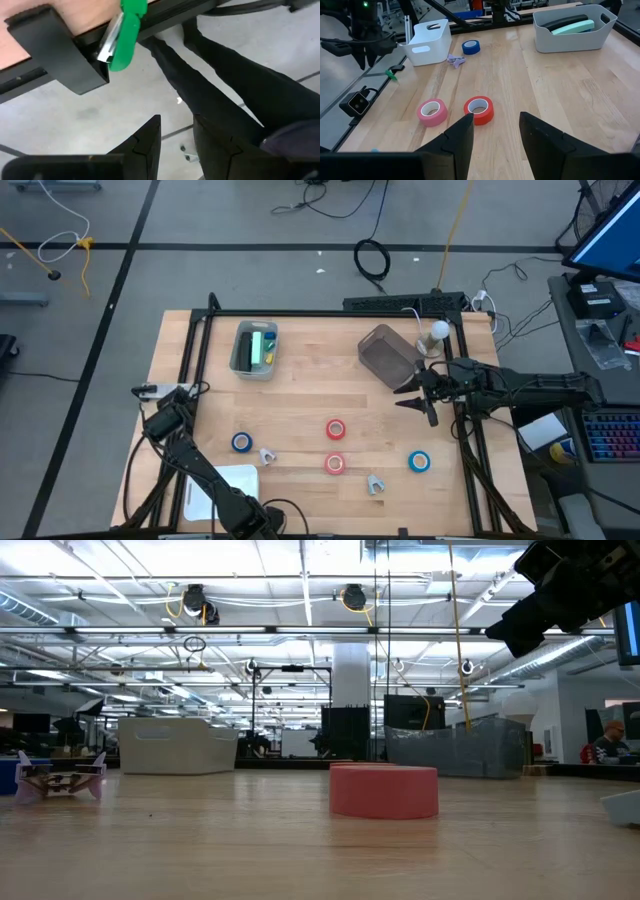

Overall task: Pick and place Stapler, Stapler remover, tape
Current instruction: Put the green stapler into the gray bin

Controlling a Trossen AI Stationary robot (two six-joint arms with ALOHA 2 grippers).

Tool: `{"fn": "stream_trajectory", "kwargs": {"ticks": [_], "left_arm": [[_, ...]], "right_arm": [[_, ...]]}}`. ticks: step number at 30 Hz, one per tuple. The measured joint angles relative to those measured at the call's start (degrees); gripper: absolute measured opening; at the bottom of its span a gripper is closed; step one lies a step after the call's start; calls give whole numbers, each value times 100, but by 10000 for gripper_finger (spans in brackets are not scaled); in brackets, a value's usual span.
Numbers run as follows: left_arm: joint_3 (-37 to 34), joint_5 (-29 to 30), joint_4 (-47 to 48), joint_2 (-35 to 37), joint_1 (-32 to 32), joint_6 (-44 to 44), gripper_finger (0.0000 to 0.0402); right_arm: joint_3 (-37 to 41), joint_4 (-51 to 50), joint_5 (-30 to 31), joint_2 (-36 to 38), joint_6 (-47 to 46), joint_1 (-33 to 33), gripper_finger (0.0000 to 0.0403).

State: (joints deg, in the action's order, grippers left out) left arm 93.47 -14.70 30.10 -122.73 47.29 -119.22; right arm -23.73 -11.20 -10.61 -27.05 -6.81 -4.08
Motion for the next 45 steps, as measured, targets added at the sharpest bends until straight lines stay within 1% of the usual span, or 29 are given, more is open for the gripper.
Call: {"fn": "stream_trajectory", "kwargs": {"ticks": [10,14,21,25,29,33,37,42,45], "left_arm": [[-4,20,62,5,-18,481,115],[-79,-68,43,5,-16,684,115],[-195,-41,7,5,-31,936,115],[-333,-41,-63,5,-33,955,115],[-518,-22,-368,5,-45,930,115],[-649,-24,-364,5,-86,896,115],[-664,-10,-139,5,-229,781,115],[-662,260,-143,5,-465,747,115],[-507,245,29,5,-516,732,115]], "right_arm": [[0,4,0,-2,-2,0,151],[0,4,0,-2,-2,-1,150],[0,4,0,0,-2,0,151],[0,6,2,-2,-79,0,151],[0,10,2,0,-149,0,151],[0,28,2,0,-152,0,151],[0,28,4,0,-209,-1,151],[0,28,4,-2,-289,0,151],[0,28,4,0,-302,0,151]]}}
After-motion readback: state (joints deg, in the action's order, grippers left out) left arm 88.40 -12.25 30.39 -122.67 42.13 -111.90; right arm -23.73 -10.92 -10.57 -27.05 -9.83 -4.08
